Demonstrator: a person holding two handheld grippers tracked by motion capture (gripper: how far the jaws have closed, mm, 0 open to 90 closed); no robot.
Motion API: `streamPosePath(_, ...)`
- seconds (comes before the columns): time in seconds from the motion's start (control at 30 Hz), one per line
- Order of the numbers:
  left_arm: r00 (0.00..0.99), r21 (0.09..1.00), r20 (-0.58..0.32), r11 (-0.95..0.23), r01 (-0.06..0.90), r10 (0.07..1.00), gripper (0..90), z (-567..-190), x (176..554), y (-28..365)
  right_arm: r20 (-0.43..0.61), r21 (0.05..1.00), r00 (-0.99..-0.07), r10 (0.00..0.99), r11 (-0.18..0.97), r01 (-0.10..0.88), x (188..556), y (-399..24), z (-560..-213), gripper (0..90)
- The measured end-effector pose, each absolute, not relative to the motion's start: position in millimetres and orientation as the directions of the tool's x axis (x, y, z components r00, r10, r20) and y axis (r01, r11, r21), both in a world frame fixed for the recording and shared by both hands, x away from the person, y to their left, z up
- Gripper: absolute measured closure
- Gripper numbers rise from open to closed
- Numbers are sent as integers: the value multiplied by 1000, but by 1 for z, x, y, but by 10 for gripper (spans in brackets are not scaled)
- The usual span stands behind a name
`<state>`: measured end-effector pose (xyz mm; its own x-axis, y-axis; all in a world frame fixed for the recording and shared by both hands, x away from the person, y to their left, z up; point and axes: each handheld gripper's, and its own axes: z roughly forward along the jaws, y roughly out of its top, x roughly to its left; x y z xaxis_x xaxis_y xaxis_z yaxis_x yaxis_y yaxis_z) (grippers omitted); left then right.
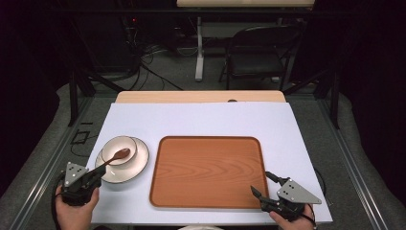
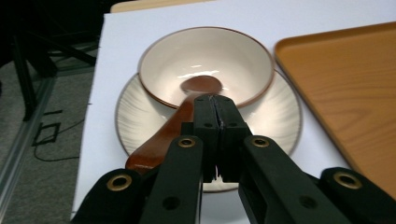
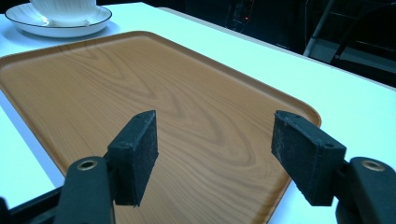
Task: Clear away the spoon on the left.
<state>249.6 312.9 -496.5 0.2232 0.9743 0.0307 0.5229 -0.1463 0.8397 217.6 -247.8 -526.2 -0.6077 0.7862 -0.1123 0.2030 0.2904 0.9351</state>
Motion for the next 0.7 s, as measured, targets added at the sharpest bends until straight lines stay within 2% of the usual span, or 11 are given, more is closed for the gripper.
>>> streamPosePath(0.7,98,853,28,-75,516,995,878,-499,293,351,-102,937,-609,787,282,207,218,-248,-526,314)
